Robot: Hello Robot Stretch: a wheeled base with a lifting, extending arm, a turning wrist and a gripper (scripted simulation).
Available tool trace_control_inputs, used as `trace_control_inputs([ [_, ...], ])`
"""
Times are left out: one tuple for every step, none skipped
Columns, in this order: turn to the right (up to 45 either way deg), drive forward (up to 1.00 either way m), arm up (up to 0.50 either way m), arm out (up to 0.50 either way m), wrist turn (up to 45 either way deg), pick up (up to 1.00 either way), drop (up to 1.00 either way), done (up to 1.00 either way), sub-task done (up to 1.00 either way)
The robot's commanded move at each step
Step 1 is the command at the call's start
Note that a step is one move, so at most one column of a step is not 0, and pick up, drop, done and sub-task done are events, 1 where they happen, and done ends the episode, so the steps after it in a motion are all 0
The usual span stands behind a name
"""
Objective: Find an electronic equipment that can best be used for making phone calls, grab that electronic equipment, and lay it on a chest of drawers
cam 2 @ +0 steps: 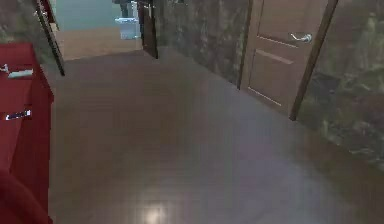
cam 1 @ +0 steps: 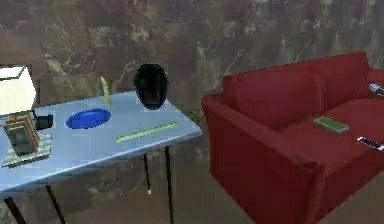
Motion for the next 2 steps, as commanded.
trace_control_inputs([
  [45.0,0.0,0.0,0.0,0.0,0.0,0.0,0.0,0.0],
  [15.0,0.0,0.0,0.0,0.0,0.0,0.0,0.0,0.0],
])
